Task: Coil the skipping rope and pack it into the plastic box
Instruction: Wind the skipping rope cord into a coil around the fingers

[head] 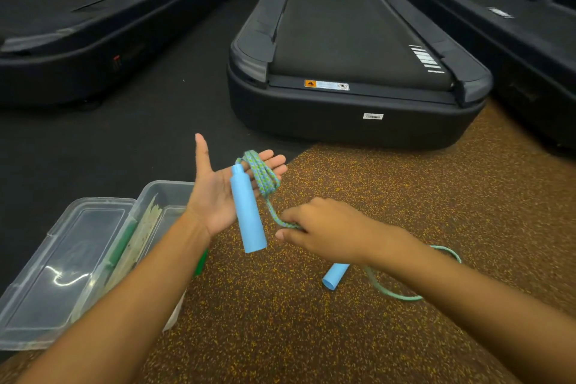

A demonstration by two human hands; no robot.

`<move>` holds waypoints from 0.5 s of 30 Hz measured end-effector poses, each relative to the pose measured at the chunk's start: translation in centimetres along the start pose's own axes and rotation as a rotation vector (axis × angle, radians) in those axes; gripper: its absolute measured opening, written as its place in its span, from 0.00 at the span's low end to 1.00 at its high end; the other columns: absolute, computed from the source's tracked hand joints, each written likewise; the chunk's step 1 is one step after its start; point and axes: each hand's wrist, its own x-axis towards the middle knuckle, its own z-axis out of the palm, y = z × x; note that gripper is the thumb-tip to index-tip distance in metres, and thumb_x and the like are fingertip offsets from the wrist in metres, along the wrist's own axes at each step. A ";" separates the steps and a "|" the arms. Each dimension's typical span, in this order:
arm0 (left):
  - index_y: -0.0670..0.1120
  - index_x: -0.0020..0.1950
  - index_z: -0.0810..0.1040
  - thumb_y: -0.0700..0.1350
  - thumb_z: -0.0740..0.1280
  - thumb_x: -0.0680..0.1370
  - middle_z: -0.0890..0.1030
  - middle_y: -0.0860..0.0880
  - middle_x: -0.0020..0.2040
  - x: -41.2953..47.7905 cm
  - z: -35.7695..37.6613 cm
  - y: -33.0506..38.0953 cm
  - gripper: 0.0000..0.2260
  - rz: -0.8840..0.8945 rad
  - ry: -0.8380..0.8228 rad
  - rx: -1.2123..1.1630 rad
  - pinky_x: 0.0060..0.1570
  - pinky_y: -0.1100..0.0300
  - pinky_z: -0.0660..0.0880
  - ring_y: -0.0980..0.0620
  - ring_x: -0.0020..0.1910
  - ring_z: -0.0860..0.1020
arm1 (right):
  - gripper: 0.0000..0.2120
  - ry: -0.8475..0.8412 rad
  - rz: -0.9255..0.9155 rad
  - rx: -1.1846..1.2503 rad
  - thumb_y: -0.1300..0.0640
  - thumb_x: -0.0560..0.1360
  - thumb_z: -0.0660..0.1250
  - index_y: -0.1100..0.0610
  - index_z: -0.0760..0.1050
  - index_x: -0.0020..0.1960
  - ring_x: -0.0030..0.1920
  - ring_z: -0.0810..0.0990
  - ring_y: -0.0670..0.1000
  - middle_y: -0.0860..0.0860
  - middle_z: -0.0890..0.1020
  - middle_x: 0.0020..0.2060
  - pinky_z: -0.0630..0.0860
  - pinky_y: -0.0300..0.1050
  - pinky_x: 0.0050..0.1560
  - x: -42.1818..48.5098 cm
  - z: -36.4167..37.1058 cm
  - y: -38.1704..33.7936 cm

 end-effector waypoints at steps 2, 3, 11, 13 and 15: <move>0.33 0.67 0.68 0.75 0.50 0.67 0.75 0.34 0.64 0.0 0.4 -0.1 0.49 -0.041 0.003 0.040 0.58 0.45 0.74 0.40 0.62 0.75 | 0.10 0.006 -0.006 -0.037 0.46 0.78 0.57 0.51 0.68 0.42 0.37 0.68 0.52 0.44 0.65 0.28 0.64 0.46 0.41 -0.3 -1.5 -0.2; 0.34 0.67 0.67 0.76 0.49 0.67 0.75 0.34 0.64 0.0 0.5 -0.2 0.49 -0.067 -0.005 0.059 0.58 0.46 0.74 0.40 0.63 0.75 | 0.10 0.014 -0.003 -0.047 0.46 0.78 0.58 0.50 0.70 0.43 0.37 0.67 0.51 0.44 0.65 0.28 0.63 0.45 0.41 -0.3 -2.0 -0.2; 0.35 0.60 0.76 0.77 0.47 0.64 0.82 0.38 0.53 -0.5 1.8 -1.8 0.50 -0.322 -0.150 0.244 0.47 0.56 0.79 0.46 0.49 0.82 | 0.08 0.147 -0.041 0.120 0.49 0.72 0.68 0.53 0.76 0.39 0.36 0.74 0.49 0.50 0.78 0.35 0.71 0.47 0.41 1.0 -3.6 1.6; 0.36 0.59 0.77 0.76 0.46 0.65 0.82 0.38 0.54 -0.6 2.1 -2.2 0.49 -0.366 -0.195 0.253 0.50 0.55 0.78 0.44 0.52 0.81 | 0.08 0.190 -0.032 0.203 0.50 0.70 0.70 0.55 0.77 0.41 0.33 0.73 0.46 0.48 0.77 0.33 0.68 0.43 0.38 1.2 -3.5 2.0; 0.37 0.58 0.78 0.76 0.45 0.65 0.82 0.38 0.54 -0.6 2.3 -2.6 0.48 -0.401 -0.223 0.257 0.53 0.54 0.78 0.44 0.53 0.81 | 0.09 0.222 -0.021 0.262 0.51 0.68 0.73 0.57 0.78 0.41 0.33 0.71 0.45 0.47 0.75 0.31 0.67 0.43 0.37 1.4 -3.3 2.7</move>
